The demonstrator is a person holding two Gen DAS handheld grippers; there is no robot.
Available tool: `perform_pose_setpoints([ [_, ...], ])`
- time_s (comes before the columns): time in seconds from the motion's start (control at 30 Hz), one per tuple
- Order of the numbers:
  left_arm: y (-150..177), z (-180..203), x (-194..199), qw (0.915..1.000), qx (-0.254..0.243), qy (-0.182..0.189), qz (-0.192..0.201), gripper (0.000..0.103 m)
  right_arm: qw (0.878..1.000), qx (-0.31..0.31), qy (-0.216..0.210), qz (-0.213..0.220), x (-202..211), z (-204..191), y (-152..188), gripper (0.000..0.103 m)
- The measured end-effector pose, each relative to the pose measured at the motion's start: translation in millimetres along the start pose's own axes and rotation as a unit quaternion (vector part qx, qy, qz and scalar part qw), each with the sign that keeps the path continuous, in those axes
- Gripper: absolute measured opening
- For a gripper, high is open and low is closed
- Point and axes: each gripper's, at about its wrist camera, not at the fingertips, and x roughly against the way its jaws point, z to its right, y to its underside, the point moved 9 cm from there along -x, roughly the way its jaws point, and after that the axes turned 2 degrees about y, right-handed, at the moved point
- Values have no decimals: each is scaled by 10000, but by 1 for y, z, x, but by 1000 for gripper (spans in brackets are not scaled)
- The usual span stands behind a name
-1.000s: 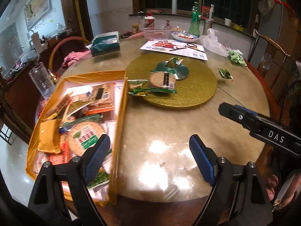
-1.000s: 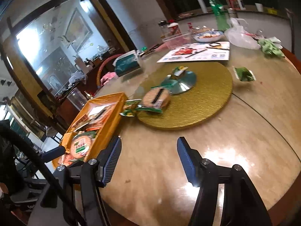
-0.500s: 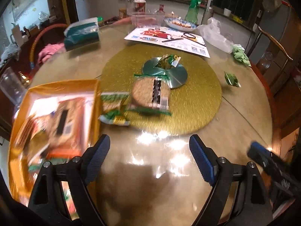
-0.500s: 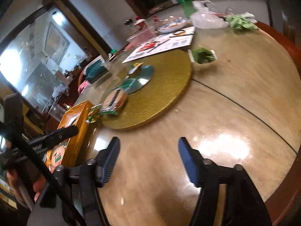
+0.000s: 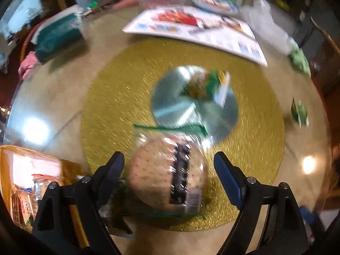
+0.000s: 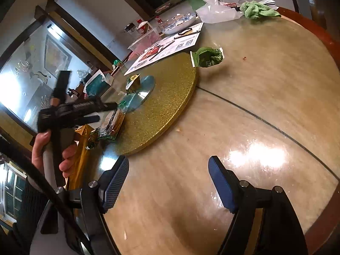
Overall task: Organize snacks
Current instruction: 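Grasp the round cracker pack with the left tool while the right tool grasps a green packet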
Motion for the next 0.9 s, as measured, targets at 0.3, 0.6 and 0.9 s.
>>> perform_pose_setpoints([
  [0.3, 49, 20, 14, 9974, -370, -588, 187, 77, 9997, 50, 247, 28, 1, 4, -4, 77],
  [0.6, 121, 65, 41, 9947, -932, -347, 268, 77, 9989, 116, 436, 90, 7, 4, -7, 77],
  [0.9, 167, 67, 60, 9942, -981, -310, 298, 77, 9985, 278, 456, 127, 8, -6, -11, 77],
])
